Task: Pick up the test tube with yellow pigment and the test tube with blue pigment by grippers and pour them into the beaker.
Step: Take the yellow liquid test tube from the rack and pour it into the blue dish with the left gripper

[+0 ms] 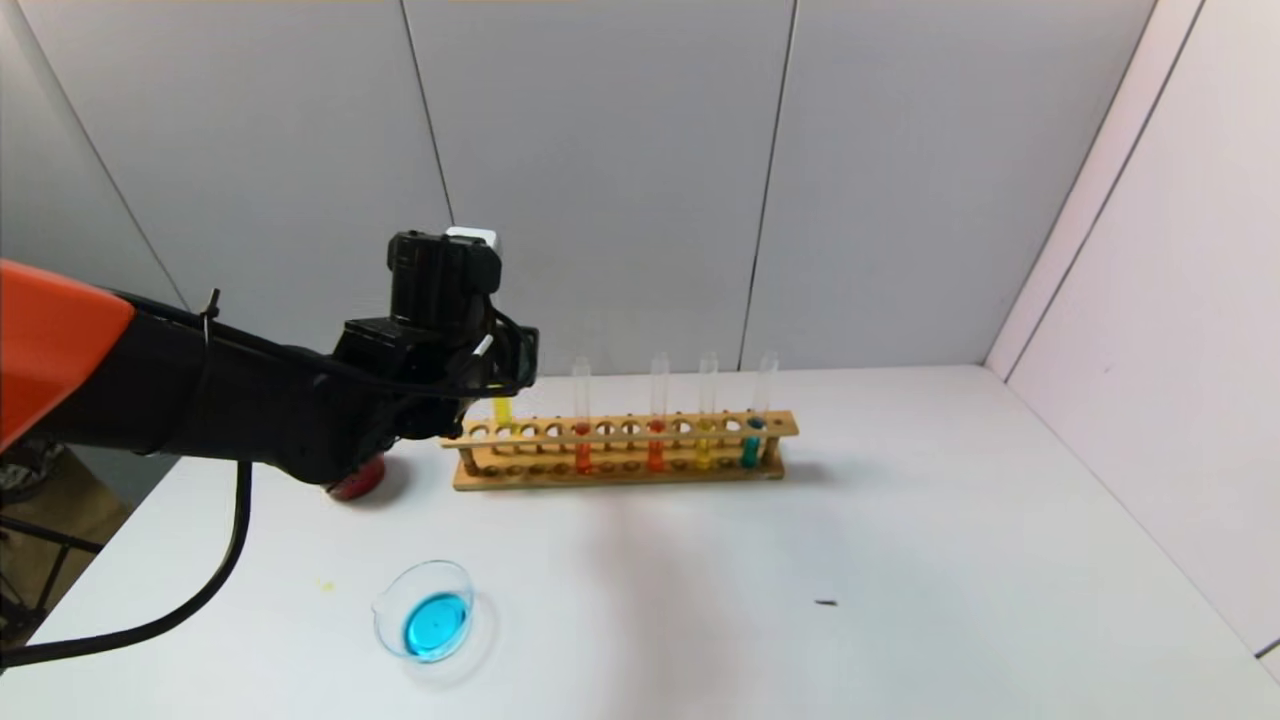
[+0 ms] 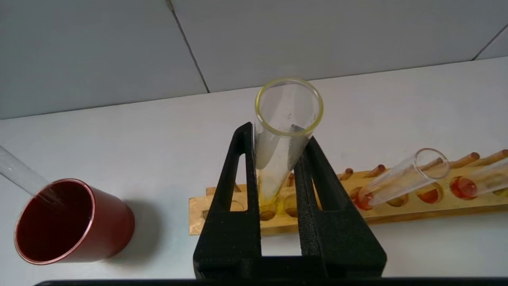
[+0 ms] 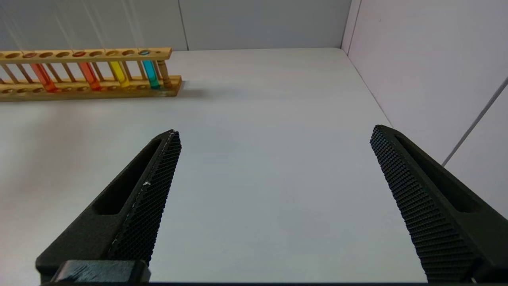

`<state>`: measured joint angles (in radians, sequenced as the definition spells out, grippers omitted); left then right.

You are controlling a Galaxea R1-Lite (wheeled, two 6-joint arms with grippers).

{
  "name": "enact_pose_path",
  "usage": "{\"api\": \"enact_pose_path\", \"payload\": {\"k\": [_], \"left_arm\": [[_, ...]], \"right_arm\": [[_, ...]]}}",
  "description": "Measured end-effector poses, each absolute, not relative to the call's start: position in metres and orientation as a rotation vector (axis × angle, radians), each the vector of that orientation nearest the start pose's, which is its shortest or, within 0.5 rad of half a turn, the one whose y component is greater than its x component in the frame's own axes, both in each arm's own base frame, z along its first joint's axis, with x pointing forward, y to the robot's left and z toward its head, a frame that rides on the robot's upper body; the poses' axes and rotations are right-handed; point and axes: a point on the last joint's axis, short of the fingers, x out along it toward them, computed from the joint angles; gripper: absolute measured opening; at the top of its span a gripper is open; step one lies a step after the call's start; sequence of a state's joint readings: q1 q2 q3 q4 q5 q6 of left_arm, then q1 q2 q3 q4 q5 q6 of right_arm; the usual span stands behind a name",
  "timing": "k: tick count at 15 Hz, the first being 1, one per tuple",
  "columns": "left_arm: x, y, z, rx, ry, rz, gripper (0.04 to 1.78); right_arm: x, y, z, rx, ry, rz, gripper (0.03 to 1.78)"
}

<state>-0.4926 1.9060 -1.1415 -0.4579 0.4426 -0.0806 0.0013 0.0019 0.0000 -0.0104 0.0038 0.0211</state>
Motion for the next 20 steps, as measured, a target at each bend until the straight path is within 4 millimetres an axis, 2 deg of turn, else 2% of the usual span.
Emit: {"api": "enact_pose_path", "payload": {"k": [6,11,15,20], "left_arm": [[0.319,-0.161,0.219,0.040,0.243,-0.047,0.31],[0.294,-0.145,0.236,0.062,0.283,-0.042,0.31],[0.271,-0.129,0.233,0.153,0.376,-0.037,0.31],[0.254,-0.102,0.206,0.312,0.509,-0.011,0.31]], "right_arm": [[-0.023,0.000,0.077,0.021,-0.008,0.005,1.74],[-0.023,0.000,0.077,0.021,-0.008,0.005,1.74],[-0.023,0.000,0.077,0.021,-0.008,0.006,1.74],[-0.023,0.000,0.077,0.021,-0.008,0.005,1.74]]}}
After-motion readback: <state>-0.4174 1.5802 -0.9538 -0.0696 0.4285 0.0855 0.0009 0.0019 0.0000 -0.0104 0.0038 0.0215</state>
